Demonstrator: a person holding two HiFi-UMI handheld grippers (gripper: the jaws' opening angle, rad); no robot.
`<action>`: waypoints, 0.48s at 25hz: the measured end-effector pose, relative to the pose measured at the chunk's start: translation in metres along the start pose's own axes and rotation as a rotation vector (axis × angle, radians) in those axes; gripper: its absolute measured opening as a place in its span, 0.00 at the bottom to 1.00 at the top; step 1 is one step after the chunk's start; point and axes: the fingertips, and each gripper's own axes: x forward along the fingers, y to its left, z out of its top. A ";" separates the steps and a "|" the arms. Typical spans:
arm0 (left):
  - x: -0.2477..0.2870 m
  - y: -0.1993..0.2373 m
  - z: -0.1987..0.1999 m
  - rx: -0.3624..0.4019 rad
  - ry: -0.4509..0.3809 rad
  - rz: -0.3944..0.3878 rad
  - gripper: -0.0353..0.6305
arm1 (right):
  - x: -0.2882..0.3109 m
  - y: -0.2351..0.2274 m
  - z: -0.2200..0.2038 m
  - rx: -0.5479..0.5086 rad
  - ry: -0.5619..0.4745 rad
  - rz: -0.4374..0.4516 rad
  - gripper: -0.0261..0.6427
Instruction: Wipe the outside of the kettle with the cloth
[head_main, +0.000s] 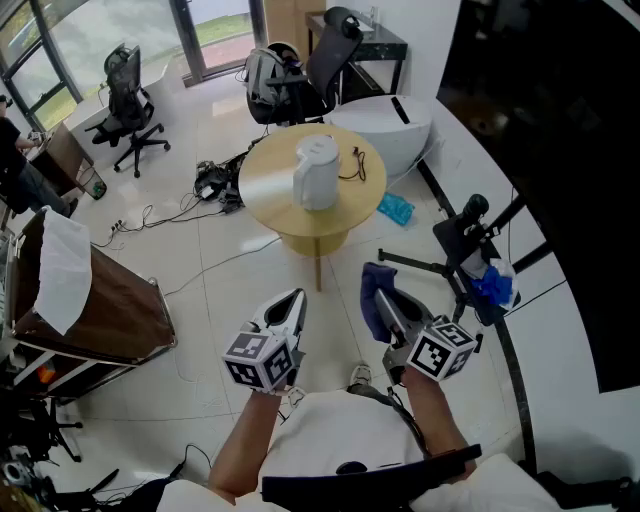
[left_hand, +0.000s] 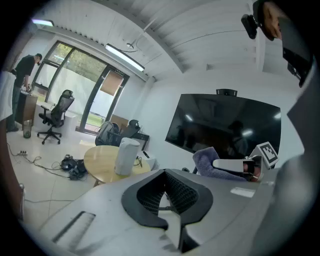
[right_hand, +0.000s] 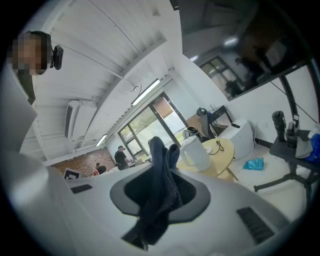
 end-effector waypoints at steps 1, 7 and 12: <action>0.002 -0.001 0.000 0.000 -0.001 0.001 0.05 | 0.000 -0.002 0.001 -0.001 0.001 0.001 0.16; 0.009 -0.003 -0.002 0.005 0.001 0.017 0.05 | 0.000 -0.009 0.005 -0.005 0.009 0.008 0.16; 0.020 -0.005 -0.001 0.015 -0.003 0.051 0.05 | 0.000 -0.021 0.013 -0.006 0.012 0.021 0.16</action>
